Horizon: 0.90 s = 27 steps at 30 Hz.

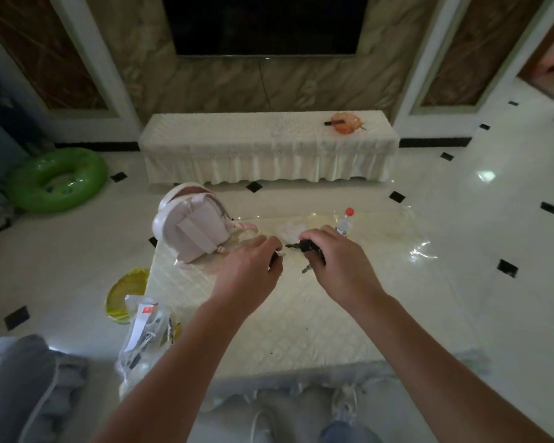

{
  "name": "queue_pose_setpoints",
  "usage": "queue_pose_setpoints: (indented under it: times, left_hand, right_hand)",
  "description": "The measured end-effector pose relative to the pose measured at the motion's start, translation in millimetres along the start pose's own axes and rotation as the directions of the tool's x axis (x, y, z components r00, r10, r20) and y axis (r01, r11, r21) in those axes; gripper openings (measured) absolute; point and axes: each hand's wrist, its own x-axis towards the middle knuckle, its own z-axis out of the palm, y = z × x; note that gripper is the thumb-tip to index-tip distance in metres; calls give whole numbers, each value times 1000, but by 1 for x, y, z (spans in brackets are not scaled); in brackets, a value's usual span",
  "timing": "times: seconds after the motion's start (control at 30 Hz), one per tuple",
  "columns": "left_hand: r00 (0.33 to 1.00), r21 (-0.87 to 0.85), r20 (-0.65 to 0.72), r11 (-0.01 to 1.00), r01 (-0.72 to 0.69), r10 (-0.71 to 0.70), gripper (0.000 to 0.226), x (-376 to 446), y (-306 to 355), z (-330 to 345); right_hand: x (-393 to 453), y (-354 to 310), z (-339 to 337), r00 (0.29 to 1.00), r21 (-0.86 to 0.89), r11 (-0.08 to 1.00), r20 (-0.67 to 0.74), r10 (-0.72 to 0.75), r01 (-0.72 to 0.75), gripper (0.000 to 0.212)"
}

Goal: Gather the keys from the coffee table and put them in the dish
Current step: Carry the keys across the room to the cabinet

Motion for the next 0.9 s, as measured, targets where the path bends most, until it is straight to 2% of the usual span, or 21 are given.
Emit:
queue_pose_setpoints:
  times: [0.2,0.47,0.6,0.77,0.9]
  left_hand:
    - [981,7,69,983,-184,183,13,-2,22,-6]
    - [913,21,149,922,-386,379,11,-9,96,12]
    - [874,-11,125,882,-472,470,8,-18,156,29]
    - [813,-80,138,824,-560,566,8,-45,257,62]
    - [735,-160,204,763,-627,647,9,-75,336,95]
  right_hand:
    - [-43,-6,-16,996,-65,995,-58,71,-75,28]
    - [-124,14,-66,972,-159,963,-126,201,-219,21]
    - [-178,31,-103,935,-187,931,-227,271,-315,21]
    - [-270,55,-159,868,-139,892,-336,366,-430,22]
    - [-351,76,-199,795,-117,839,-410,447,-532,20]
